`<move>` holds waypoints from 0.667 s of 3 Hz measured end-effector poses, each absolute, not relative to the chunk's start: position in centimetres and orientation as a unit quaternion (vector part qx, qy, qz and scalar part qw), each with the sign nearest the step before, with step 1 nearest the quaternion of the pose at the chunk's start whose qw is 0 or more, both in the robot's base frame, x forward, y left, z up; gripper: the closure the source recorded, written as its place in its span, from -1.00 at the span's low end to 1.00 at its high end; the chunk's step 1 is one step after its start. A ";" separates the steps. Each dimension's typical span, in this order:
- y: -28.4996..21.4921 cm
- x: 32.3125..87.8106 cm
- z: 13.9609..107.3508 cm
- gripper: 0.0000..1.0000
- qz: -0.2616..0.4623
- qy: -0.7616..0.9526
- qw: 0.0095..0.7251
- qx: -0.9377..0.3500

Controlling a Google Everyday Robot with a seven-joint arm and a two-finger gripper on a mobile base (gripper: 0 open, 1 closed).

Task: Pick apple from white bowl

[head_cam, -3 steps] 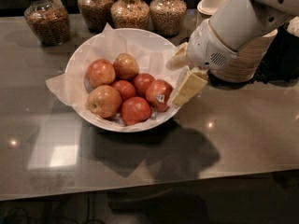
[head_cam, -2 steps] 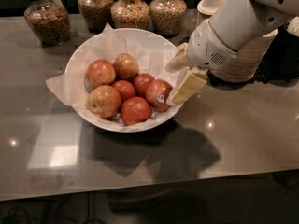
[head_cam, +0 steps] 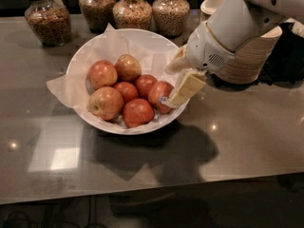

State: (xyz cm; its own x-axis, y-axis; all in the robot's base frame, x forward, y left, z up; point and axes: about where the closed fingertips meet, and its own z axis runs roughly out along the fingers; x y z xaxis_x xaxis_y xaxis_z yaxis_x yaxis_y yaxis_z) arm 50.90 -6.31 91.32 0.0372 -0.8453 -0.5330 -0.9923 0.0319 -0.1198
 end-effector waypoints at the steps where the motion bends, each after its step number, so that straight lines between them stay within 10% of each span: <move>1: -6.1 51.3 90.7 -0.24 0.158 0.676 0.236 -0.680; 2: -6.2 51.5 90.1 -0.24 0.163 0.678 0.232 -0.678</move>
Offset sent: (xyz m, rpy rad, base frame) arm 0.0111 -0.0031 -0.0262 0.0071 0.0558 -0.0023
